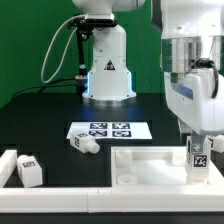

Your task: Assemble one leg

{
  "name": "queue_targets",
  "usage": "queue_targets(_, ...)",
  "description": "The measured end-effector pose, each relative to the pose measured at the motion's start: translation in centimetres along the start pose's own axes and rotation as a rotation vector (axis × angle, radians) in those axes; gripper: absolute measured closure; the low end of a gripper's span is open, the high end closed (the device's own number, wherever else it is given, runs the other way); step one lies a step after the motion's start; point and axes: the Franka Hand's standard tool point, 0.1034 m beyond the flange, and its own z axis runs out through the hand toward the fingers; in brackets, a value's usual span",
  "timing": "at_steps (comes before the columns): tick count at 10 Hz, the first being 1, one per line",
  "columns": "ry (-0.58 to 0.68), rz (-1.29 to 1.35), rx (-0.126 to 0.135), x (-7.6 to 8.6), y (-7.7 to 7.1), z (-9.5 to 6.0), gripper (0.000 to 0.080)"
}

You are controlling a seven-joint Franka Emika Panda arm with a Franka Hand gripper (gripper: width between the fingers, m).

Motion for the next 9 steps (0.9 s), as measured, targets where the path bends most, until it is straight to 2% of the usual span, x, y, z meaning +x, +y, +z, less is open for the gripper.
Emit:
queue_targets(1,0.000,-0.001,0.000,-0.1,0.0,0.0,0.0234)
queue_targets(2,0.002,-0.175,-0.020,-0.4,0.1,-0.2,0.0234)
queue_targets(3,-0.008,-0.341,-0.026,-0.9,-0.1,-0.4,0.0168)
queue_targets(5,-0.018,-0.551,-0.028,-1.8,0.0,-0.4,0.0153)
queue_targets(9,-0.012,-0.811,-0.029,-1.3,-0.1,-0.4,0.0151)
